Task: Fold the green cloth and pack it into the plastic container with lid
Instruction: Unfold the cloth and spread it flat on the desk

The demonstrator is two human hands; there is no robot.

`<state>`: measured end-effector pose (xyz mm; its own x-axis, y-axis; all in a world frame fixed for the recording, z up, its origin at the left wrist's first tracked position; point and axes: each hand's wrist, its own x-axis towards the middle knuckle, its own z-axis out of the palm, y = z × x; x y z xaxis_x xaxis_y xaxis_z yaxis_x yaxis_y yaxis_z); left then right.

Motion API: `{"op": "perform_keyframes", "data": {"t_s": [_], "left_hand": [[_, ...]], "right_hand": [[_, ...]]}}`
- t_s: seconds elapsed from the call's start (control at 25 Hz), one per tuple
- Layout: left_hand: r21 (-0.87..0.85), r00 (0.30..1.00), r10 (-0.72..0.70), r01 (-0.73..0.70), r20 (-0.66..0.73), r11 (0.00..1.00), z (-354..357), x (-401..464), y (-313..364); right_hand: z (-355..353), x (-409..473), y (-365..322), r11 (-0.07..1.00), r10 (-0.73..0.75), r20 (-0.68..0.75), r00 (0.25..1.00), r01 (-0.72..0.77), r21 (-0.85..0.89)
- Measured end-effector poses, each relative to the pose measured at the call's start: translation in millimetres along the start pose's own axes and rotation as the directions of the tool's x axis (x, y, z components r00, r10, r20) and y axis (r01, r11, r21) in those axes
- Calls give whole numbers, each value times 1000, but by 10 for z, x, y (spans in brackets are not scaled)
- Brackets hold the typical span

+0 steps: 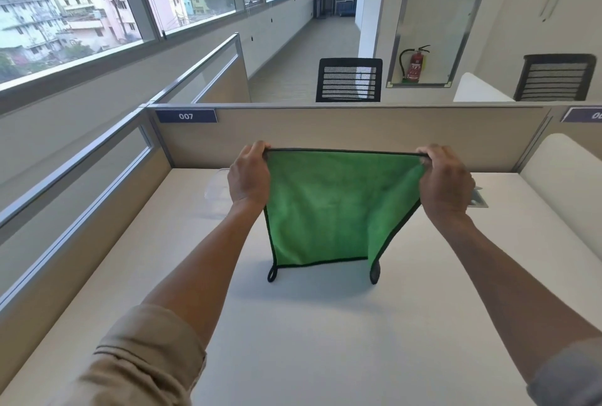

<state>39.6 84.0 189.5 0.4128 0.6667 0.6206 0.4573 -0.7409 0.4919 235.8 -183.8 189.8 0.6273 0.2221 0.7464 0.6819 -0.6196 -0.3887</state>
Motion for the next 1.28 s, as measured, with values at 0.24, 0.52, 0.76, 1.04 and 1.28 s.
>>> {"op": "perform_keyframes", "data": {"t_s": [0.24, 0.52, 0.76, 1.04, 1.28], "left_hand": [[-11, 991, 77, -78, -112, 997, -138, 93, 45], [-166, 980, 158, -177, -124, 970, -286, -226, -218], [-301, 979, 19, 44, 204, 953, -272, -1272, -848], [-230, 900, -100, 214, 425, 949, -169, -1980, -1188], [-188, 878, -180, 288, 444, 939, 48, -1801, -1264]], "right_hand": [[-81, 134, -8, 1000, -26, -80, 996, 27, 16], [-228, -204, 74, 998, -38, -124, 992, 44, 44], [-491, -1401, 428, 989, -6, 167, 986, -18, 144], [-635, -2144, 563, 921, 345, 428, 835, -390, 17], [-317, -1971, 650, 872, 379, 484, 789, -480, 99]]}}
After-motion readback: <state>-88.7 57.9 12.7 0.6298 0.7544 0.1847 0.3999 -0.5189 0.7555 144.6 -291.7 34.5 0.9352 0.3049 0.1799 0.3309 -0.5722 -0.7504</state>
